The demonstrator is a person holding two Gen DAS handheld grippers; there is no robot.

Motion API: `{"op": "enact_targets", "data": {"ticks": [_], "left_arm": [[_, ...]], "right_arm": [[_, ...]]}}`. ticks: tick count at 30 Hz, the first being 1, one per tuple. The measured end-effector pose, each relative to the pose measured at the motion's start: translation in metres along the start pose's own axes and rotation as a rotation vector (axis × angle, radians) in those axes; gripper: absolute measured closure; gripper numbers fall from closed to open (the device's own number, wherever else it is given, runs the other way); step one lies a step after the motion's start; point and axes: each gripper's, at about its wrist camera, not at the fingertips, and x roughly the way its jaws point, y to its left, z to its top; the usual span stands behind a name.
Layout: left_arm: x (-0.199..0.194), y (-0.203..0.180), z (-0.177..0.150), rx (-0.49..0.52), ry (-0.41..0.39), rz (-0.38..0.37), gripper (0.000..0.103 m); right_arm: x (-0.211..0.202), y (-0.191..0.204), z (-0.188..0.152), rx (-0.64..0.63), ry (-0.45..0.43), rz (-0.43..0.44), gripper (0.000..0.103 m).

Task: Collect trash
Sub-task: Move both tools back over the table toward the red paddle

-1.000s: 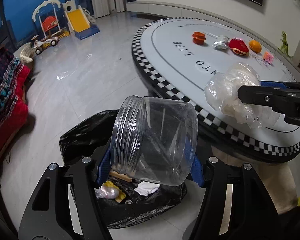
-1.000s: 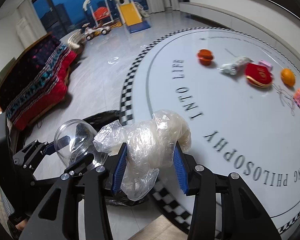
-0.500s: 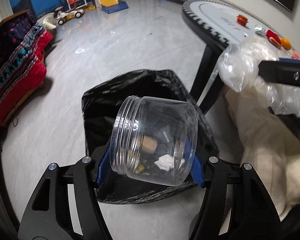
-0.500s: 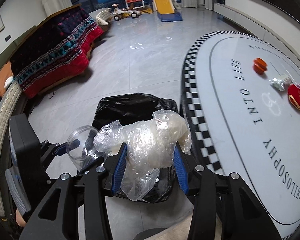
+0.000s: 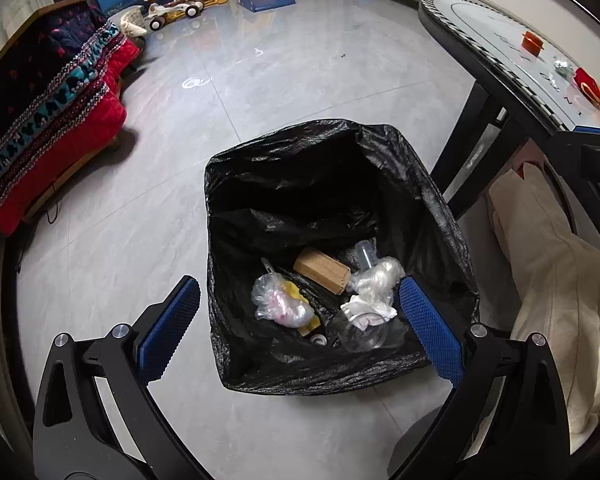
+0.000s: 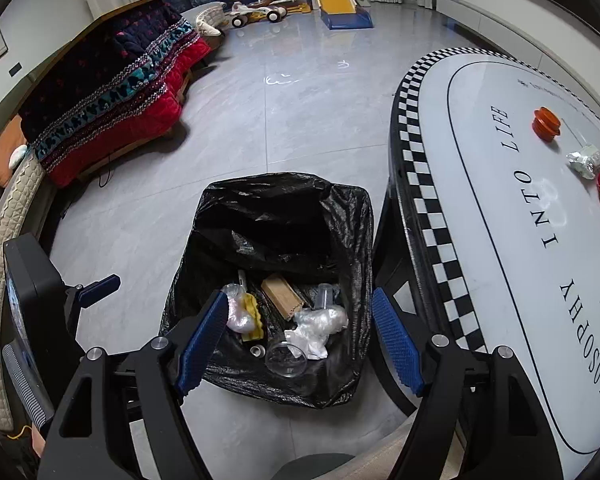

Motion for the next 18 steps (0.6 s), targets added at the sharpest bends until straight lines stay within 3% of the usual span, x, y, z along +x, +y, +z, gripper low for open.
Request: {"op": "enact_targets", "data": {"ticks": [8, 18], "left_arm": [[-0.008, -0.015, 0.009, 0.018, -0.018, -0.038, 0.006], [-0.033, -0.058, 0.050, 0.076, -0.105, -0.099, 0.006]], "right_arm": [[-0.016, -0.017, -0.001, 0.037, -0.029, 0.021, 0.028], [-0.046, -0.063, -0.001, 0.103, -0.091, -0.011, 0.028]]}}
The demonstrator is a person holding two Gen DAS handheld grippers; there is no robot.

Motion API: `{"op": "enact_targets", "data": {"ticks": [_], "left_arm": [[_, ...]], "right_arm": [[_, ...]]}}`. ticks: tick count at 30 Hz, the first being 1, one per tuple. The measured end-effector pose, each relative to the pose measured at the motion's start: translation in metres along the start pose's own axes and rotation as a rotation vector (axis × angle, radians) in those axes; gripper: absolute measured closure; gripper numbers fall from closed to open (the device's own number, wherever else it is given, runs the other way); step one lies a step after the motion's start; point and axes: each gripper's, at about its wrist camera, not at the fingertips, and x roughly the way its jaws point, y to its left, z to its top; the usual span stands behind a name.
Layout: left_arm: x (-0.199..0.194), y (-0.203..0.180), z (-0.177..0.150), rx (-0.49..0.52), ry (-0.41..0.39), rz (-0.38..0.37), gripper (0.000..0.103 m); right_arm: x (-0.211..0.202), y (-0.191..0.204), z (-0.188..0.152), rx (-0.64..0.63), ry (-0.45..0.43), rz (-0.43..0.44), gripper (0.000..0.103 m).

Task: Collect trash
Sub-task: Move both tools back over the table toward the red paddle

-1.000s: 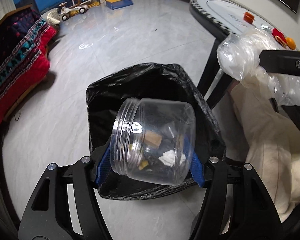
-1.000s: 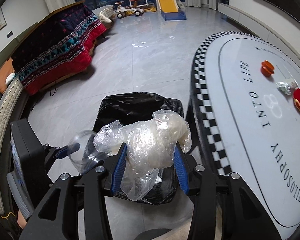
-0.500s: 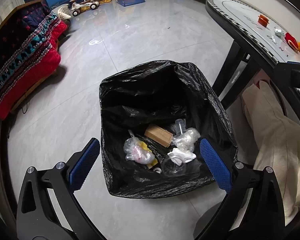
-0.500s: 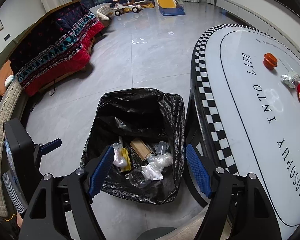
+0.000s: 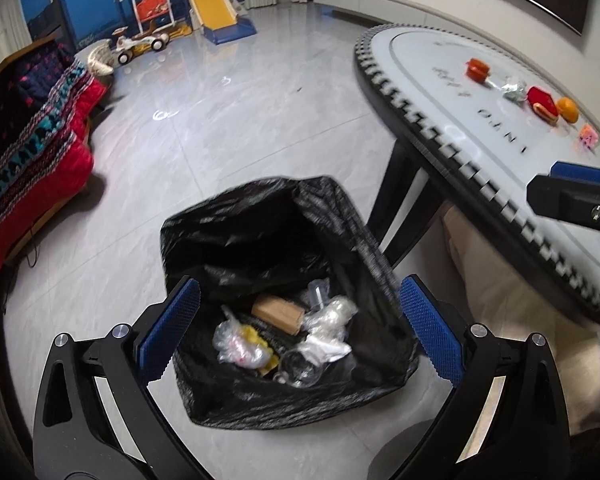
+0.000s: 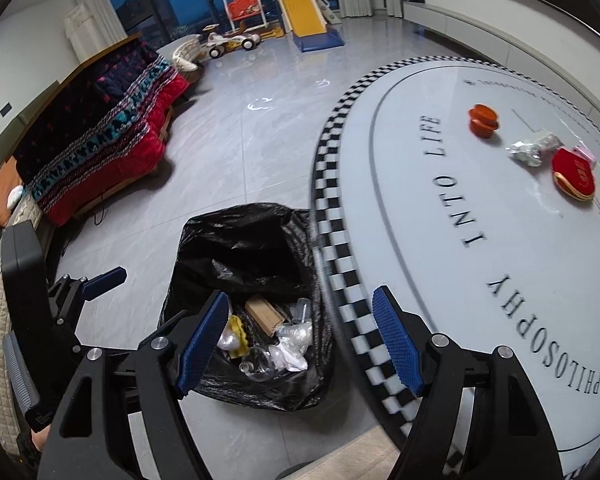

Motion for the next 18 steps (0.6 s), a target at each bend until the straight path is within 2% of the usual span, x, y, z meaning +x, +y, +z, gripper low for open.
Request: {"op": "enact_targets", "data": {"ticks": [7, 18], "left_arm": [[0.000, -0.054, 0.046, 0.098, -0.044, -0.046, 0.006], [0.022, -0.147, 0.103, 0.261, -0.052, -0.126, 0.006]], "right_arm": [[-0.021, -0.064, 0.011, 0.105, -0.046, -0.060, 0.028], [-0.032, -0.169, 0.022, 0.277, -0.060, -0.160, 0.028]]}}
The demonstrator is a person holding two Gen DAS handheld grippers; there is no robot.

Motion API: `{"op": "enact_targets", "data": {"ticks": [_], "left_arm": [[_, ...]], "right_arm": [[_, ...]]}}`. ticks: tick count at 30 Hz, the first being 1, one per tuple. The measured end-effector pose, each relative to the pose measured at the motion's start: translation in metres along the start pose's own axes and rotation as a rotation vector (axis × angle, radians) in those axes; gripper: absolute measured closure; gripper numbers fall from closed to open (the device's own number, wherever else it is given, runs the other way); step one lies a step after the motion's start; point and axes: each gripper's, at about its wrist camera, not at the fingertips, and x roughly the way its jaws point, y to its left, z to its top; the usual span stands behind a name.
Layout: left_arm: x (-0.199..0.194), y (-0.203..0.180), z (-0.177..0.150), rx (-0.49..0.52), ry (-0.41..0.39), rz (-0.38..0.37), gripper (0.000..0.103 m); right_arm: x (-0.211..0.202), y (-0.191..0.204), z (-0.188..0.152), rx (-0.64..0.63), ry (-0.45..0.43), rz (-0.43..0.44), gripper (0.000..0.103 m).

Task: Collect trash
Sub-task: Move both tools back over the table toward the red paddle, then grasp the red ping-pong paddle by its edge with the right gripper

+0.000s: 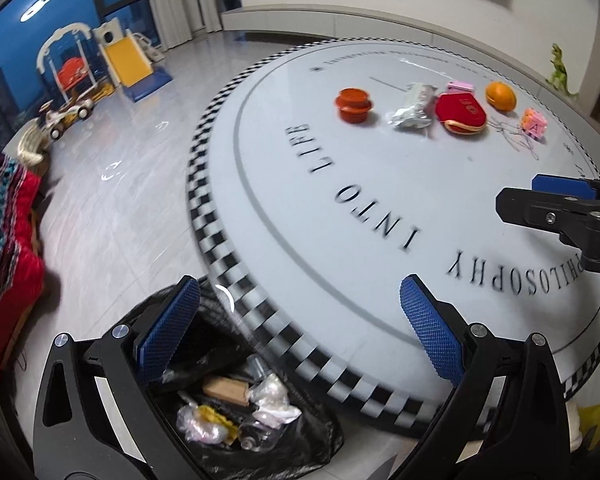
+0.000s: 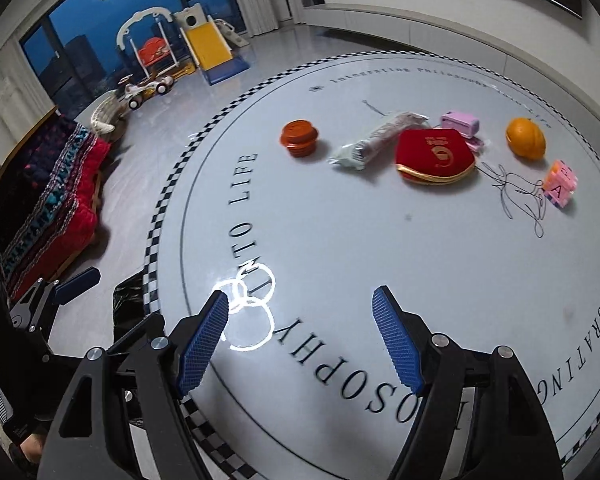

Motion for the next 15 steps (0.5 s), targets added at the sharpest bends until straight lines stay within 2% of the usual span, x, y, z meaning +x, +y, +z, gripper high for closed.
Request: {"op": "enact_targets", "data": {"ticks": [9, 15], "left_arm": [[0.032, -0.035, 0.043, 0.045, -0.006, -0.068, 0.006], [0.053, -0.059, 0.071, 0.070, -0.024, -0.117, 0.006]], "right_arm": [[0.018, -0.062, 0.028, 0.129, 0.011, -0.052, 0.028], [0.036, -0.102, 0.058, 0.309, 0.040, -0.044, 0.028]]}}
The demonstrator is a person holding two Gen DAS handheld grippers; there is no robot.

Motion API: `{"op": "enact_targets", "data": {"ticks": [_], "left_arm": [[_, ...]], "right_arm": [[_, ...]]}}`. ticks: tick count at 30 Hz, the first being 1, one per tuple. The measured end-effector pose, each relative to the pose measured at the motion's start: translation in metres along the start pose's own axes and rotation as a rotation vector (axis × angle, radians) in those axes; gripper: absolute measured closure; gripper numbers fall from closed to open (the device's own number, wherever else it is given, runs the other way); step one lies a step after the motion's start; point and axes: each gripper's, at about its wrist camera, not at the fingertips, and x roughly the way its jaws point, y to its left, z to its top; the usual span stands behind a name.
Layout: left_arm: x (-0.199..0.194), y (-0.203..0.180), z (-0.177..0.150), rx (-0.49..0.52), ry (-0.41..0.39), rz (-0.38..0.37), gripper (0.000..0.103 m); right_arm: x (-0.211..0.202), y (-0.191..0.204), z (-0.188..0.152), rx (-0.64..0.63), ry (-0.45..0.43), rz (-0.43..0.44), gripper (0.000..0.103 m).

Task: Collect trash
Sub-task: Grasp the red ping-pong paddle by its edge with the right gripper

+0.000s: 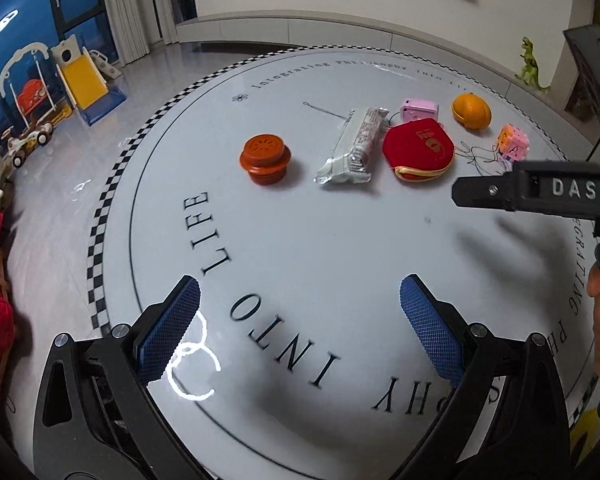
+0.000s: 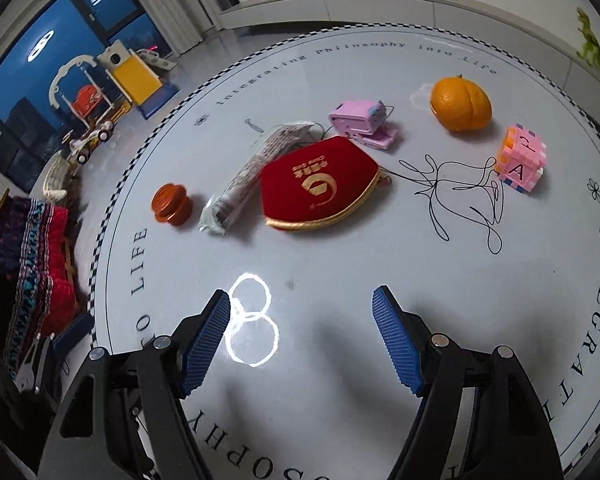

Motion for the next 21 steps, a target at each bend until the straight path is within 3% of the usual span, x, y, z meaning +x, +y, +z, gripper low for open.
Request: {"op": "enact_targets", "data": {"ticks": [7, 16, 21], "left_arm": [[0.030, -0.019, 0.031, 0.069, 0.002, -0.042, 0.006], [0.049, -0.038, 0.044, 0.162, 0.018, -0.113, 0.006], [0.057, -0.033, 0.048, 0.171, 0.028, -0.074, 0.006]], "right_arm": [[0.021, -0.018, 0.038, 0.208, 0.099, 0.037, 0.028], [0.047, -0.030, 0.057, 0.416, 0.184, 0.016, 0.027], [0.049, -0.027, 0.066, 0.457, 0.207, 0.012, 0.027]]}}
